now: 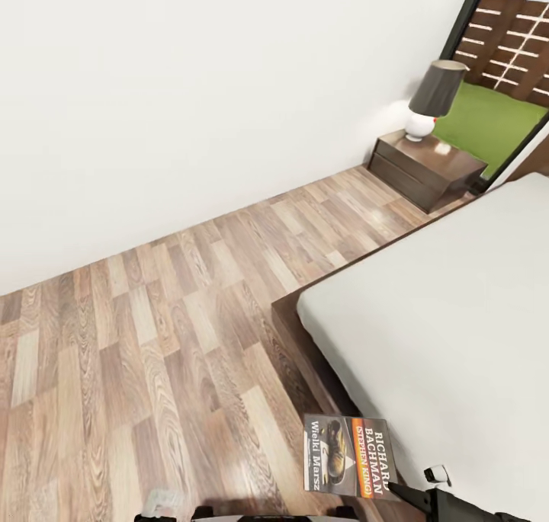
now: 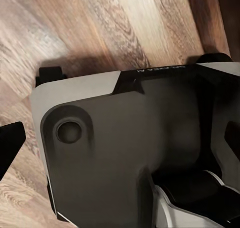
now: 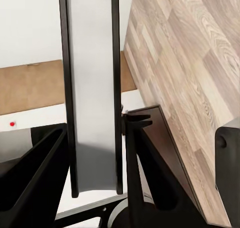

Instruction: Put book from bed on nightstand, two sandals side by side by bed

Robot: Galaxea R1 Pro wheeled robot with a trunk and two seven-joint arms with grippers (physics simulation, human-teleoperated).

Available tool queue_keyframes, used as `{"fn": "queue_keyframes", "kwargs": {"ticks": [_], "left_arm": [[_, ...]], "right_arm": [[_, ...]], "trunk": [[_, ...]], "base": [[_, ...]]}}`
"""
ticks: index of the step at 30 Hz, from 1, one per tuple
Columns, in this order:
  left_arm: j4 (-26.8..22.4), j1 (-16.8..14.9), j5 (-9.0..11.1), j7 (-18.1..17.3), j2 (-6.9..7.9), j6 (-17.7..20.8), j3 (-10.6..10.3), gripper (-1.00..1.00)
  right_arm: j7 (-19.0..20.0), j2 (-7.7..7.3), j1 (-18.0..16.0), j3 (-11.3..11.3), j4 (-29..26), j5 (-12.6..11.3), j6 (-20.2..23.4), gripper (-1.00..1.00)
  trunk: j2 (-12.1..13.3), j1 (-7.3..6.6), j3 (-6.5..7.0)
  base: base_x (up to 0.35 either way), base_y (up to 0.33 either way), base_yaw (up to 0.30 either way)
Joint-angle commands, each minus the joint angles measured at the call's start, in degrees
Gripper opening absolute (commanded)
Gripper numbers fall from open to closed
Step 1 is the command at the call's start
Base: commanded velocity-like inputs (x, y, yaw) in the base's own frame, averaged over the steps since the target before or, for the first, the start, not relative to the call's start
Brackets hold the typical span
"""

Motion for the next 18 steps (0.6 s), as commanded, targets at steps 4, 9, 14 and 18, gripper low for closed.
{"fn": "queue_keyframes", "kwargs": {"ticks": [4, 9, 14, 18], "left_arm": [[0.1, -0.1, -0.2, -0.2, 0.01, -0.2, 0.1, 1.0], [0.1, -0.1, -0.2, -0.2, -0.16, -0.2, 0.1, 1.0], [0.1, -0.1, -0.2, -0.2, -0.29, -0.2, 0.1, 1.0], [0.1, 0.0, -0.2, -0.2, -0.34, -0.2, 0.1, 1.0]], "right_arm": [[0.1, -0.06, 0.0, 0.4, 0.0, -0.5, 0.6, -1.0], [0.1, -0.06, 0.0, 0.4, 0.0, -0.5, 0.6, -1.0], [0.1, -0.06, 0.0, 0.4, 0.0, -0.5, 0.6, -1.0], [0.1, -0.06, 0.0, 0.4, 0.0, -0.5, 0.6, -1.0]], "trunk": [[-0.1, 0.02, -0.15], [-0.1, 0.02, -0.27], [-0.1, 0.02, -0.39], [-0.1, 0.02, -0.48]], "base": [[0.0, 0.0, 0.277], [0.0, 0.0, 0.277], [0.0, 0.0, 0.277], [0.0, 0.0, 0.277]]}}
